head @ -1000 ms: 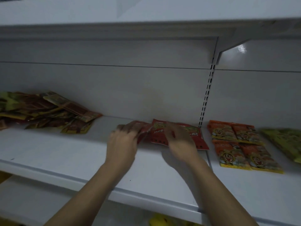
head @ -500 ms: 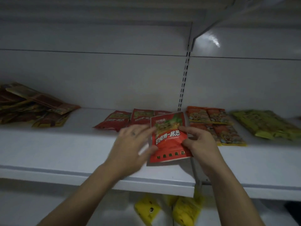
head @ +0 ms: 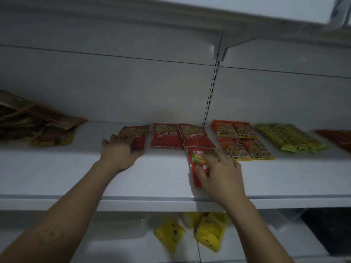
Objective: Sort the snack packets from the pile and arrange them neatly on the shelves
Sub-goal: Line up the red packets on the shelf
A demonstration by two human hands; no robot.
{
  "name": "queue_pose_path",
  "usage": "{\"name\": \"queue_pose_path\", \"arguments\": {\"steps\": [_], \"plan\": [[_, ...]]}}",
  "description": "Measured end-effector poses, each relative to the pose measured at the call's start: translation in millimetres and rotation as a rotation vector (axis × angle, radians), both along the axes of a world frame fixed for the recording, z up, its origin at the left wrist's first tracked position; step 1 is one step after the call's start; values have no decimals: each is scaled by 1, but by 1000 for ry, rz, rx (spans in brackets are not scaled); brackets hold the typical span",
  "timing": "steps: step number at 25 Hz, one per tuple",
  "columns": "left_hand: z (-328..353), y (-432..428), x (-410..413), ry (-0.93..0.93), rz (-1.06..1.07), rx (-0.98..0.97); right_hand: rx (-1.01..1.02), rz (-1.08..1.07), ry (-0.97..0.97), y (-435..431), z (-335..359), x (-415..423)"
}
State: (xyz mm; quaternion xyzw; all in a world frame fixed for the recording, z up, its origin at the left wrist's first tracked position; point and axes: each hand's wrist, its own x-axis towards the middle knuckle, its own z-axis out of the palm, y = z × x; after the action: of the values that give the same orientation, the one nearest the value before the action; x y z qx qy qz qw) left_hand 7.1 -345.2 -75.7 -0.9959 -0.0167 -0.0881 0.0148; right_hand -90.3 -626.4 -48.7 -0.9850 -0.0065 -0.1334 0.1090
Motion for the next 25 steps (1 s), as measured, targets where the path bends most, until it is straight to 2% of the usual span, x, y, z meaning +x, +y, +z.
{"name": "queue_pose_path", "arguments": {"steps": [2,4,6,10,13,19,22,25], "plan": [[-2,8,-5,-3,12,18,-30,-30,118,8,-12,1],[-5,17,-17,-39,5,-121,-12,-44,165,12,-23,0],[-7,18,-35,-75,-1,-278,2,-61,152,15,-28,-2],[2,-3,-83,-206,-104,-424,10,-85,108,20,-32,-3],[10,-28,-113,-166,-229,-357,11,-83,72,17,-33,-3],[1,-76,-141,122,-327,-135,-33,-57,83,10,-32,-1],[7,-89,-124,166,-303,-154,-54,-17,85,4,-29,0],[5,-102,-113,118,-272,-193,-87,23,65,-3,-29,0]]}}
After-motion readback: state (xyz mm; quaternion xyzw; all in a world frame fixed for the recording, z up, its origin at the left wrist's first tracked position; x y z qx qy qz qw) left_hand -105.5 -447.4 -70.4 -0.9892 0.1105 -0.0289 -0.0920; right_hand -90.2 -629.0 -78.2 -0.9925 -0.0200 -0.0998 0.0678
